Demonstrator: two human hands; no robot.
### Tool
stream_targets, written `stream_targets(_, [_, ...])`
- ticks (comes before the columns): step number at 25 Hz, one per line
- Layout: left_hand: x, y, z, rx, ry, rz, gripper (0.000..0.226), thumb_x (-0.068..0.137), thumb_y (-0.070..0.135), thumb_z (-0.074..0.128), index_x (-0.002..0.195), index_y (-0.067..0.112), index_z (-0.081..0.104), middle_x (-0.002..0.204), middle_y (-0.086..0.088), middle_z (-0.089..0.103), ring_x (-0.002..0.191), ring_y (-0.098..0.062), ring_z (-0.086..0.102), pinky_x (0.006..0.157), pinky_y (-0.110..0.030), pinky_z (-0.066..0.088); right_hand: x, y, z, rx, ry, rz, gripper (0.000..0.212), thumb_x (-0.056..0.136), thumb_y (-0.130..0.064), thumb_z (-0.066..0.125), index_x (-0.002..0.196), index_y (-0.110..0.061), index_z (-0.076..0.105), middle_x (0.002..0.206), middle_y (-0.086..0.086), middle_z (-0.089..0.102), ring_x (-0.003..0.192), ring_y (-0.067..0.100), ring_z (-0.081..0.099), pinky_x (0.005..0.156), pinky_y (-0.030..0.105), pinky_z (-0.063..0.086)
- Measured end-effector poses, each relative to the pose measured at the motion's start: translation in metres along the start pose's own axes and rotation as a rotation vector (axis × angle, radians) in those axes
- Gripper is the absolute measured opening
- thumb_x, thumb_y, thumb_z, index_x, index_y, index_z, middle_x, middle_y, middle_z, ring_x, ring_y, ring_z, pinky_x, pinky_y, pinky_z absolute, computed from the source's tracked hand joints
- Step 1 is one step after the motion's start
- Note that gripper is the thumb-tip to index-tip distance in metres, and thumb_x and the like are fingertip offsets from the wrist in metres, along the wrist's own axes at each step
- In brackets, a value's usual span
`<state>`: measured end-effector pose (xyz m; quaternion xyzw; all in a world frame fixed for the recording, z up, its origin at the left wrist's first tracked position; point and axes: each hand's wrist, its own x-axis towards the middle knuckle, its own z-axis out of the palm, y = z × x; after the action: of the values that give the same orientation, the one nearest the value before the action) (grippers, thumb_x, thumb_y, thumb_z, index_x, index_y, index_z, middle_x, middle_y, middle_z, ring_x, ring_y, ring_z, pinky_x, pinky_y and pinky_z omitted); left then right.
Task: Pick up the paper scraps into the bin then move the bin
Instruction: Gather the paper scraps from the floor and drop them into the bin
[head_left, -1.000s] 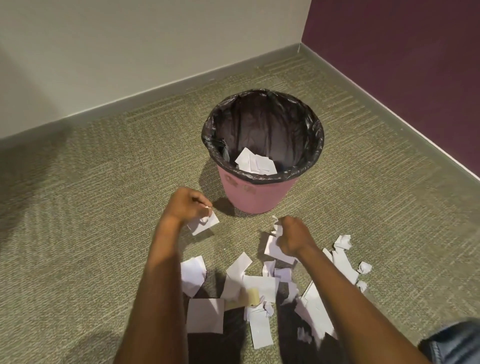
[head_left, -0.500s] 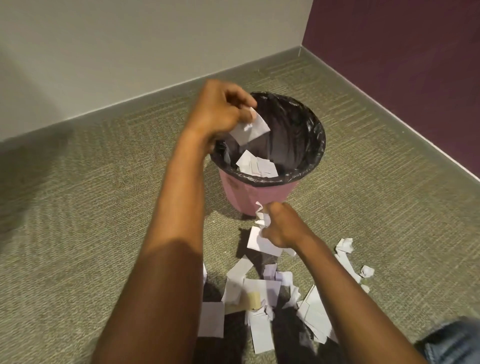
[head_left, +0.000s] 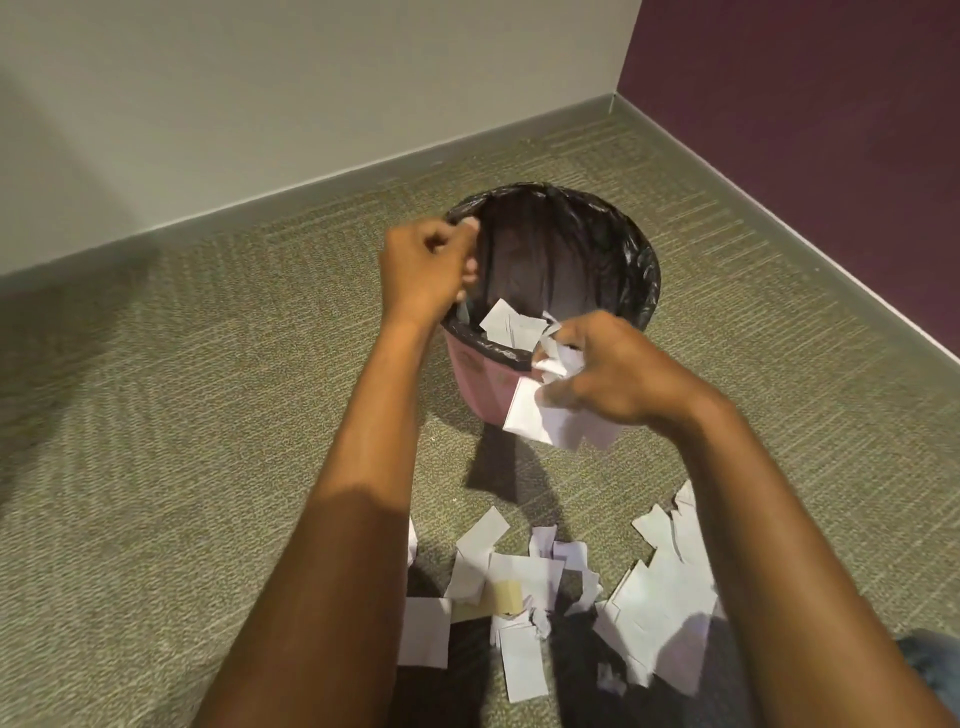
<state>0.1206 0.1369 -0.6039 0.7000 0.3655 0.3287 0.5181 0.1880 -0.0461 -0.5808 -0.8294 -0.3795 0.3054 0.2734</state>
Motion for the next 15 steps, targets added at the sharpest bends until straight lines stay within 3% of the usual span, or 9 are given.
stream_targets(3, [-0.03,-0.024,-0.011,0.085,0.422,-0.103,0.034,0.093,0.015,0.055,0.059,0.012,0.05,0.052,0.003,0.048,0.044,-0.008,0.041,0.061,-0.022,0.048,-0.002,-0.023,-0.035,0.067,0.025,-0.032,0.011,0.079,-0.004,0.079,0.085,-0.008,0.07,0.084,0.01,0.074,0.07,0.029,0.072,0.058,0.045,0.057])
stream_targets(5, [-0.062,-0.057,-0.007,0.214,0.44,-0.23,0.018,0.094,0.018,0.054,0.077,0.011,0.056,0.065,0.004,0.054,0.054,-0.007,0.047,0.054,-0.018,0.038,0.006,-0.032,-0.054,0.06,0.111,-0.06,0.011,0.078,-0.004,0.079,0.084,-0.004,0.07,0.083,0.015,0.074,0.072,0.033,0.072,0.06,0.048,0.058])
stream_targets(6, [-0.08,-0.078,-0.005,0.271,0.353,-0.309,0.013,0.094,0.023,0.056,0.094,0.01,0.057,0.074,0.003,0.058,0.062,-0.009,0.053,0.055,-0.021,0.042,0.014,-0.033,-0.06,0.044,0.158,-0.065,0.013,0.077,-0.004,0.079,0.086,-0.002,0.069,0.085,0.019,0.073,0.072,0.035,0.071,0.06,0.048,0.057])
stream_targets(8, [-0.116,-0.126,0.0,0.344,0.031,-0.439,0.047,0.088,0.039,0.062,0.126,0.016,0.046,0.104,-0.004,0.063,0.091,-0.019,0.062,0.075,-0.039,0.055,0.038,-0.032,-0.064,0.043,0.249,-0.057,0.018,0.074,-0.004,0.079,0.088,-0.002,0.069,0.089,0.022,0.071,0.074,0.036,0.07,0.064,0.05,0.057])
stream_targets(9, [-0.132,-0.143,0.002,0.38,-0.151,-0.455,0.065,0.082,0.049,0.064,0.135,0.021,0.039,0.12,-0.006,0.058,0.106,-0.024,0.058,0.088,-0.046,0.052,0.052,-0.028,-0.062,0.032,0.294,-0.046,0.019,0.072,-0.004,0.078,0.088,-0.002,0.069,0.088,0.021,0.072,0.075,0.035,0.07,0.066,0.05,0.058])
stream_targets(12, [-0.171,-0.173,0.008,0.529,-0.593,-0.342,0.099,0.063,0.065,0.067,0.146,0.026,0.032,0.137,-0.01,0.044,0.128,-0.029,0.043,0.106,-0.047,0.039,0.08,-0.018,-0.048,-0.07,0.335,-0.014,0.02,0.071,-0.004,0.074,0.091,-0.003,0.07,0.085,0.013,0.07,0.075,0.028,0.065,0.063,0.034,0.051])
stream_targets(15, [-0.199,-0.193,0.009,0.829,-0.888,-0.219,0.111,0.062,0.05,0.078,0.151,0.035,0.014,0.159,-0.016,0.011,0.145,-0.034,0.015,0.116,-0.05,0.024,0.084,-0.01,-0.036,-0.059,0.156,-0.029,0.04,0.076,0.0,0.076,0.114,-0.013,0.069,0.099,0.004,0.066,0.095,0.023,0.064,0.07,0.028,0.049])
